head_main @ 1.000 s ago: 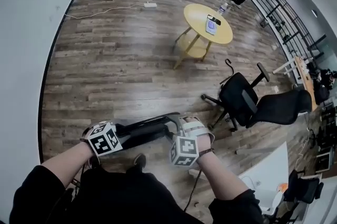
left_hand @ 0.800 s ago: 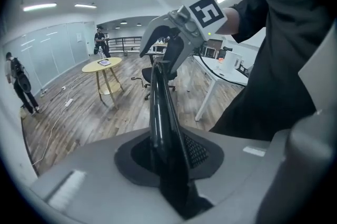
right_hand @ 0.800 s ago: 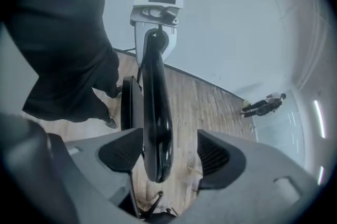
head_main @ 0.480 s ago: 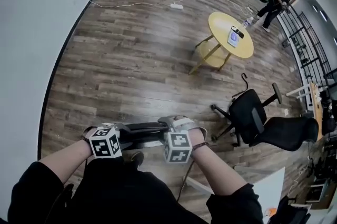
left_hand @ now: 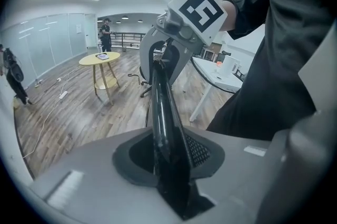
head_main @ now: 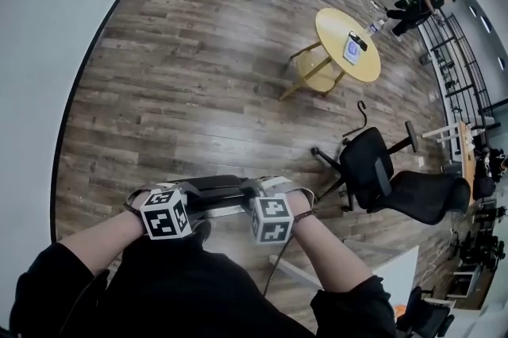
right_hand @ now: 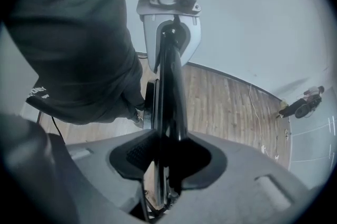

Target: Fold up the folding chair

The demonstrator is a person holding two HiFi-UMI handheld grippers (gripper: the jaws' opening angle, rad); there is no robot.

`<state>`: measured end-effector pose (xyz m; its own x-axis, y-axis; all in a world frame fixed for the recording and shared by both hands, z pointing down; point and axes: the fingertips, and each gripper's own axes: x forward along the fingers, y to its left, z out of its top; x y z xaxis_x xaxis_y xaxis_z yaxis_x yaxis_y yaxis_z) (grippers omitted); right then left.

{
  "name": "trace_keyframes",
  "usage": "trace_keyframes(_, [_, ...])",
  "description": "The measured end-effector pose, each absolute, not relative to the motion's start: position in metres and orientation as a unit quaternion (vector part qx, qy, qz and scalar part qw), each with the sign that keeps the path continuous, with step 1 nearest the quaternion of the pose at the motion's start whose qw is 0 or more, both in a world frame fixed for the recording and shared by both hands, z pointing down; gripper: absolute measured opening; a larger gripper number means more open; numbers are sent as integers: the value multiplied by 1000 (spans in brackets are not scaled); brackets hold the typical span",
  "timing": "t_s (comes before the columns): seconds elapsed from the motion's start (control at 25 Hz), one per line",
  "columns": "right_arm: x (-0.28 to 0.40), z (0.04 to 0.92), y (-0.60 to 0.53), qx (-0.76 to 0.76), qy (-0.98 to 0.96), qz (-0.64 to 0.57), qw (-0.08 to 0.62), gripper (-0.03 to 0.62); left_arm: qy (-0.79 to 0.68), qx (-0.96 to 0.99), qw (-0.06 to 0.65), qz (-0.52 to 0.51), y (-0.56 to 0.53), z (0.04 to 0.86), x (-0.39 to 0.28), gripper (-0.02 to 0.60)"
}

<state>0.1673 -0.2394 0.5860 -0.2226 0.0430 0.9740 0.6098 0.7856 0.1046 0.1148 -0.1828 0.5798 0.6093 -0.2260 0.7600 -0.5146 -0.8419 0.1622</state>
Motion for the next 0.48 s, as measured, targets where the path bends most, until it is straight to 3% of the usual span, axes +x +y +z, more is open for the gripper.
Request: trace_keyframes(0.48, [165,595,-241,-287,-724,-196,596,86,-192,866,152,437,-192,586,109,95])
